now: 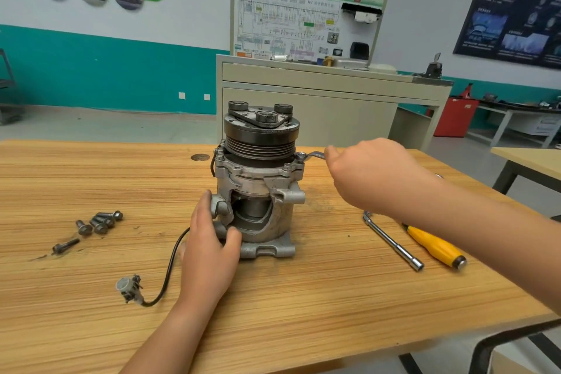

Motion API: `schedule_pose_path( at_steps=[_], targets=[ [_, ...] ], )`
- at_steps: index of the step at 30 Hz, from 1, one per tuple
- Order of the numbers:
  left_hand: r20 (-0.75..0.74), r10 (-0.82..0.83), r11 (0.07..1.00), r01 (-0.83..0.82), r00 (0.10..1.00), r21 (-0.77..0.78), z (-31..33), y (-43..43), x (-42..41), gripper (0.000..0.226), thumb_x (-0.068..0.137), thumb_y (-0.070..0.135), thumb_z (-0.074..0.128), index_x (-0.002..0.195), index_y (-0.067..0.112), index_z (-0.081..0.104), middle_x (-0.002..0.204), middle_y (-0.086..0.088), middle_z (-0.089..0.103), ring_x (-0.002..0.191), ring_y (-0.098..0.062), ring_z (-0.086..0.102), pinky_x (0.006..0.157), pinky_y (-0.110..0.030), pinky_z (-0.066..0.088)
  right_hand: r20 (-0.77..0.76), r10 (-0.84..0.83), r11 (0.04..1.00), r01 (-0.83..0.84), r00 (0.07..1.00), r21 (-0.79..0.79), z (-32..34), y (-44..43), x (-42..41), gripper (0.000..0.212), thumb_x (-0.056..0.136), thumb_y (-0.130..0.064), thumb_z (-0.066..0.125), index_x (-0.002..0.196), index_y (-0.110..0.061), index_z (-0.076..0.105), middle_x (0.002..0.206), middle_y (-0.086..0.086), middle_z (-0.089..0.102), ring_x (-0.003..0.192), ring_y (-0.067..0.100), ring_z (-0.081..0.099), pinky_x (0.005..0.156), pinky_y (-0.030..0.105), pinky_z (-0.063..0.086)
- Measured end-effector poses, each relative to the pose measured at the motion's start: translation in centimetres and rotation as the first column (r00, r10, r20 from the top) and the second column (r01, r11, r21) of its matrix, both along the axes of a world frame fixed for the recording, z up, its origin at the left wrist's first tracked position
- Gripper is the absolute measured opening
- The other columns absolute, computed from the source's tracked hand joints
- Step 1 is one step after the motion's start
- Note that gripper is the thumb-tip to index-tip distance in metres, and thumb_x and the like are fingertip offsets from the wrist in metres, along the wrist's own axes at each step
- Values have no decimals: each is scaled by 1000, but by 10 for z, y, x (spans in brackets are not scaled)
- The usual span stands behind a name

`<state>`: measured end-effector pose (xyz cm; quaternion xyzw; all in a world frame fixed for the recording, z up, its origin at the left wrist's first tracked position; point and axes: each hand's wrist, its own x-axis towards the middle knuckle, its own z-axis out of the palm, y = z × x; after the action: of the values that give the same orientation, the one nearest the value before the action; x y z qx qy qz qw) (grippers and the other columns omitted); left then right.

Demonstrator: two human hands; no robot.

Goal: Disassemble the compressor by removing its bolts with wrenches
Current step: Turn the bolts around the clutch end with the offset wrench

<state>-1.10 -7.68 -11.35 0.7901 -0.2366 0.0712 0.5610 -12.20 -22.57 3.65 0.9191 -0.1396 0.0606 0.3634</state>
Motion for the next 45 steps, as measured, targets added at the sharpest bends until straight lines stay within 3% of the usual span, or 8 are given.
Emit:
schedule_pose_path(
  at_steps=[7, 11, 17, 23, 30, 35, 40, 45],
  targets=[
    [2, 1, 1000, -1, 1000, -11, -1, -2, 2, 70, 88, 10, 53, 149, 21, 20, 152, 7, 27, 136, -12, 30, 111, -42, 27, 26, 70, 995, -68, 997, -75, 5, -62, 23, 25, 93, -12, 38, 116, -15, 49, 53, -4, 34, 43, 13, 31, 42, 24, 23],
    [2, -3, 1000, 3, 1000, -7, -2, -1, 3, 70, 88, 11, 53, 149, 22, 19, 152, 7, 27, 137, -12, 29, 110, -41, 29, 136, 327, 943, -312, 935, -117, -3, -72, 64, 22, 82, 8, 49, 99, -2, 59, 86, 11, 67, 80, 26, 64, 94, 43, 42],
    [10, -2, 1000, 2, 1000, 7, -1, 0, 3, 70, 89, 11, 53, 149, 23, 19, 152, 6, 28, 137, -12, 29, 110, -49, 28, 464, 566, 796, -598, 682, -92, -26, -72, 90, 23, 57, 19, 72, 76, 5, 68, 76, 17, 70, 70, 27, 69, 74, 47, 53],
    [9, -3, 1000, 3, 1000, -1, -1, 0, 2, 69, 88, 11, 53, 149, 21, 20, 152, 6, 27, 138, -11, 27, 112, -42, 26, 833, 47, 733, -586, 552, 346, -21, -63, 45, 39, 96, -12, 44, 135, -9, 43, 62, 9, 55, 54, 25, 51, 50, 33, 40],
    [-8, -8, 1000, 8, 1000, -8, 1, 0, 0, 69, 89, 11, 52, 149, 21, 20, 152, 5, 27, 138, -12, 27, 112, -46, 25, 407, -36, 942, -104, 913, 318, -30, -32, -8, 50, 91, -9, 41, 137, -24, 31, 57, -5, 34, 54, 19, 38, 42, 27, 23],
    [-22, -11, 1000, 11, 1000, 2, 2, 2, -1, 70, 89, 13, 52, 149, 23, 18, 153, 7, 25, 139, -12, 25, 112, -51, 23, 298, -52, 947, -48, 953, 318, -30, -19, 3, 52, 86, 3, 40, 134, -14, 34, 60, -4, 31, 66, 22, 43, 52, 31, 34],
    [-22, -12, 1000, 12, 1000, 11, 4, 2, -2, 70, 89, 13, 52, 150, 23, 17, 154, 7, 23, 140, -11, 23, 113, -50, 22, 174, -62, 983, 30, 983, 182, -15, -4, 11, 35, 88, 2, 39, 122, -5, 43, 59, 0, 27, 55, 21, 34, 39, 27, 20],
    [-24, -6, 1000, 7, 1000, 14, 4, 2, -3, 71, 89, 12, 52, 149, 22, 17, 154, 6, 23, 140, -13, 24, 112, -51, 23, 110, 62, 992, -74, 992, 107, -6, -3, 7, 22, 91, -21, 40, 106, -9, 49, 57, -2, 26, 46, 15, 24, 40, 24, 19]
  ],
)
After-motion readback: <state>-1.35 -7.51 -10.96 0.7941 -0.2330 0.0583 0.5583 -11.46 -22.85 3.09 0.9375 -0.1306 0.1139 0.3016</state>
